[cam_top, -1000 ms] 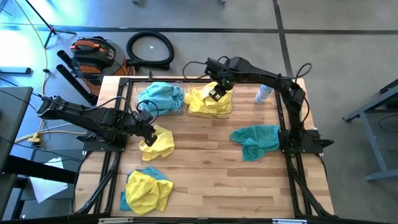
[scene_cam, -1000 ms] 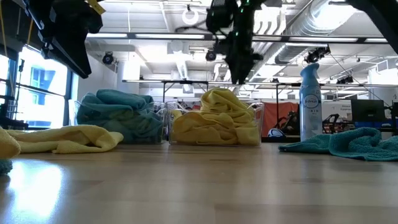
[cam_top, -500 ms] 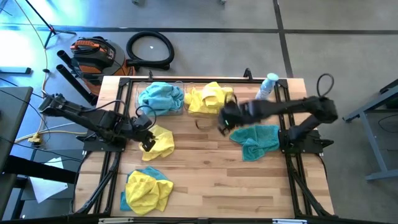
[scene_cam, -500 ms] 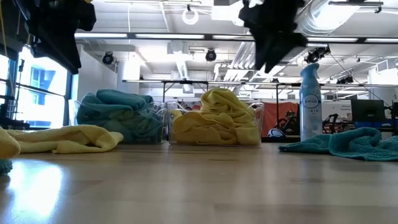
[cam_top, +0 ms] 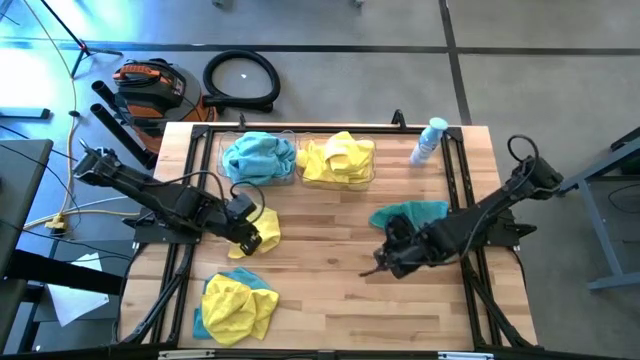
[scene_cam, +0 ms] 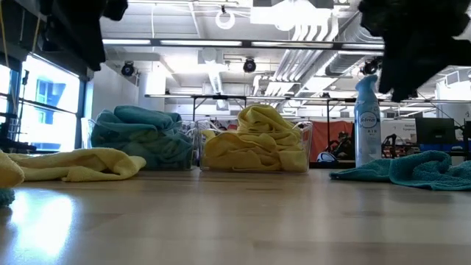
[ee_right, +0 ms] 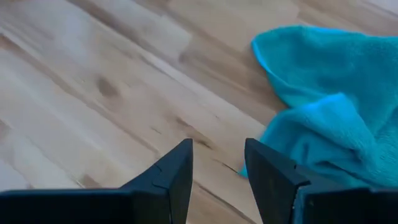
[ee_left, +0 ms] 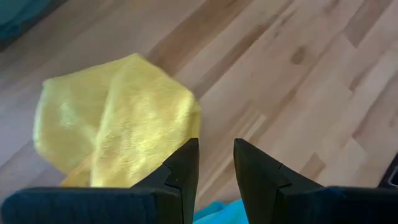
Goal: Sort microfiber towel by color & place in baskets
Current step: Put the yellow towel into the right transparent bin
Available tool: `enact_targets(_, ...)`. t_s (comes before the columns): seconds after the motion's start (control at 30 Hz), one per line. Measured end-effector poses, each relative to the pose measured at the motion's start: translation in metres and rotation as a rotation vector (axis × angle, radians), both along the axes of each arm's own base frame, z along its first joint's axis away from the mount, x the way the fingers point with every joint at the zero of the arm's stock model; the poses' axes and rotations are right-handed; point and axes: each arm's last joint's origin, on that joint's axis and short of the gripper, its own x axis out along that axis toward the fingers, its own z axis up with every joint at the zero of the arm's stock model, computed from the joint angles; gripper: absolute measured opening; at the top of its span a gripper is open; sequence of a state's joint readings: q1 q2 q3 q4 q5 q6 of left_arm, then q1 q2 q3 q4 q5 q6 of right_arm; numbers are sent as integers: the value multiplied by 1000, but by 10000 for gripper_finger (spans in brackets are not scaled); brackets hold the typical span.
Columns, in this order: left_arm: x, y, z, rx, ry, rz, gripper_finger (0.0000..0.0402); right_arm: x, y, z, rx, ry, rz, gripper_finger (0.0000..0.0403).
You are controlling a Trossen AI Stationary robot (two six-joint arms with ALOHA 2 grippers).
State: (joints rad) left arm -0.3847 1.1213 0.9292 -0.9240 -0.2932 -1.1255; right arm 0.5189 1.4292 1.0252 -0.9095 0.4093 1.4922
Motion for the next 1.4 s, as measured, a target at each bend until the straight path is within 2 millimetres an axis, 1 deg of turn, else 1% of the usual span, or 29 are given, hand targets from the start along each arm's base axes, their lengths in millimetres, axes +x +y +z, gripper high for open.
enact_targets(0.17, 18, -7, 7, 29, 59, 44, 90, -18, 11, -19, -37, 41, 85, 138)
enact_targets(0.23, 22, -7, 8, 47, 85, 94, 90, -25, 14, -27, -22, 9, 126, 128)
enact_targets(0.37, 31, 0, 1, 38, 122, 211, 90, -40, 12, -40, 45, -127, 204, 82)
enact_targets(0.5, 43, 10, -11, 46, 165, 301, 90, -61, -1, -48, 87, -208, 233, 20)
enact_targets(0.57, 50, 17, -19, 50, 192, 357, 90, -71, -9, -51, 82, -215, 252, 6)
enact_targets(0.7, 64, 29, -38, 59, 268, 432, 90, -84, -19, -49, 83, -255, 295, 20)
enact_targets(0.83, 75, 35, -61, 60, 359, 476, 90, -91, -25, -41, 62, -297, 370, 27)
enact_targets(0.97, 79, 38, -88, 12, 488, 483, 90, -95, -28, -34, 45, -332, 424, 27)
enact_targets(1.1, 74, 36, -112, -25, 552, 506, 90, -97, -29, -32, 34, -338, 444, 28)
enact_targets(1.27, 70, 35, -135, -108, 461, 508, 86, -98, -30, -33, 25, -321, 450, 28)
enact_targets(1.33, 71, 35, -138, -145, 433, 501, 68, -98, -30, -33, 21, -312, 451, 28)
enact_targets(1.4, 79, 33, -135, -182, 370, 478, 32, -98, -30, -34, 19, -308, 452, 28)
